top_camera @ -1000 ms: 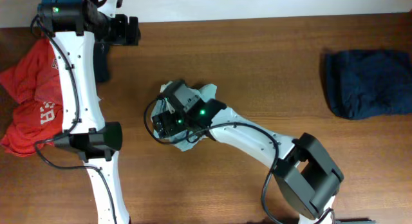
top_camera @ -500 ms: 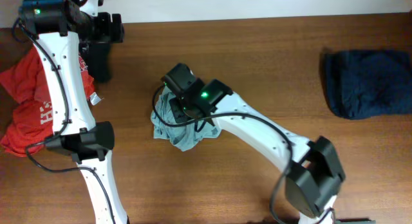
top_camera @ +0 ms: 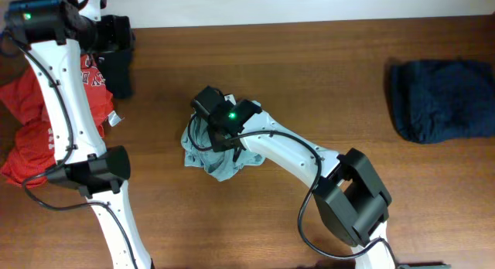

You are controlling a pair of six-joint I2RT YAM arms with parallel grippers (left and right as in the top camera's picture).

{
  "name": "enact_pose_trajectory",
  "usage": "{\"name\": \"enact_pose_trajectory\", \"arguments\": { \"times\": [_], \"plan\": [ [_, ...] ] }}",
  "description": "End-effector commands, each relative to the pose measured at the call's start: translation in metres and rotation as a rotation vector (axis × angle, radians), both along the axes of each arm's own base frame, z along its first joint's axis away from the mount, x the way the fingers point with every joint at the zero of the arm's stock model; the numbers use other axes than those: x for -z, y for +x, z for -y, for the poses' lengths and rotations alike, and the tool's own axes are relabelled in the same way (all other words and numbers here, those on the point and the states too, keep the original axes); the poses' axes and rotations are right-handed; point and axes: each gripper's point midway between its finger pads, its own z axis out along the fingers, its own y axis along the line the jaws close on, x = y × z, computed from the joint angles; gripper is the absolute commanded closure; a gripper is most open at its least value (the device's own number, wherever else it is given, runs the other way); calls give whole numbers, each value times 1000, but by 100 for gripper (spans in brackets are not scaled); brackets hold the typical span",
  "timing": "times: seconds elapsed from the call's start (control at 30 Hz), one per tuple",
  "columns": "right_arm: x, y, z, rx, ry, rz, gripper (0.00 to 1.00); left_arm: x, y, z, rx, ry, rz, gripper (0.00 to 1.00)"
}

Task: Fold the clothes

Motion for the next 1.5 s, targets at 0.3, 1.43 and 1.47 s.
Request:
{"name": "enact_pose_trajectory", "arguments": {
  "times": [0.3, 1.43, 1.47],
  "plan": [
    [14, 4, 4, 27, -42, -1, 96, -6, -3, -1, -13, 1, 8, 5],
    [-46, -3, -64, -141, 44, 50, 36, -5, -2, 5, 4, -22, 8, 5],
    [-54, 3, -63, -142, 49, 71, 36, -5, -2, 7, 8, -30, 8, 5]
  ]
}}
